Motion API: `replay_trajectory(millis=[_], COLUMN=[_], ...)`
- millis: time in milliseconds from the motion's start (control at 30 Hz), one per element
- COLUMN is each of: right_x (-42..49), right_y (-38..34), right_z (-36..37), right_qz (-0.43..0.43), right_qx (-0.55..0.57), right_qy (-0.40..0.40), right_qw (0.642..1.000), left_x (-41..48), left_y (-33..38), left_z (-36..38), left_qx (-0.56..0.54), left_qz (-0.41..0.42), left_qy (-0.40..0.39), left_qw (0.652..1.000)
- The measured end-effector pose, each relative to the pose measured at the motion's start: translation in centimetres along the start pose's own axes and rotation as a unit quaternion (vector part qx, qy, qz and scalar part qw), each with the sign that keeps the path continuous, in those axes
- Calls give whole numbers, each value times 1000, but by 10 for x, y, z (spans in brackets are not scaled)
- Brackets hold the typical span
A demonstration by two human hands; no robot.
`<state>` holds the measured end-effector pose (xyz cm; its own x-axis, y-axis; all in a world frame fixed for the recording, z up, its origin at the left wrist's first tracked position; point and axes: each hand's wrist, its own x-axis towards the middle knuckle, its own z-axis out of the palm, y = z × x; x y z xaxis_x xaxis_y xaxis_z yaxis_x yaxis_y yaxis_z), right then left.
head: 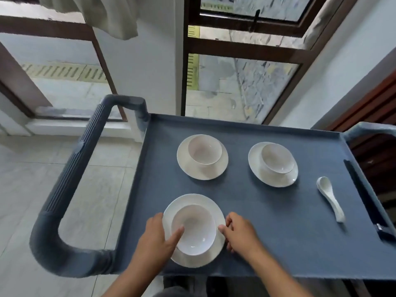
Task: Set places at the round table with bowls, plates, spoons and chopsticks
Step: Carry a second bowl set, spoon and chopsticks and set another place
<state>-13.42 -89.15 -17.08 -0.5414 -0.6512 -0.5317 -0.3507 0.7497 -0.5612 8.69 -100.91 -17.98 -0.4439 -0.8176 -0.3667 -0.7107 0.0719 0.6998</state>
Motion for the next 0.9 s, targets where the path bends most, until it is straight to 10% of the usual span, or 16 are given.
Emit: replay_trajectory(millis=[900], right_x=[-28], right_y=[82], right_z=[-135], right_qz=[22], right_qx=[204], right_qy=[64], right_qw=[977], left_x=[22], left_y=[128], left_z=[77], left_qx=[-370], left_qz=[-31], left_qy=[-179], left_qw=[911])
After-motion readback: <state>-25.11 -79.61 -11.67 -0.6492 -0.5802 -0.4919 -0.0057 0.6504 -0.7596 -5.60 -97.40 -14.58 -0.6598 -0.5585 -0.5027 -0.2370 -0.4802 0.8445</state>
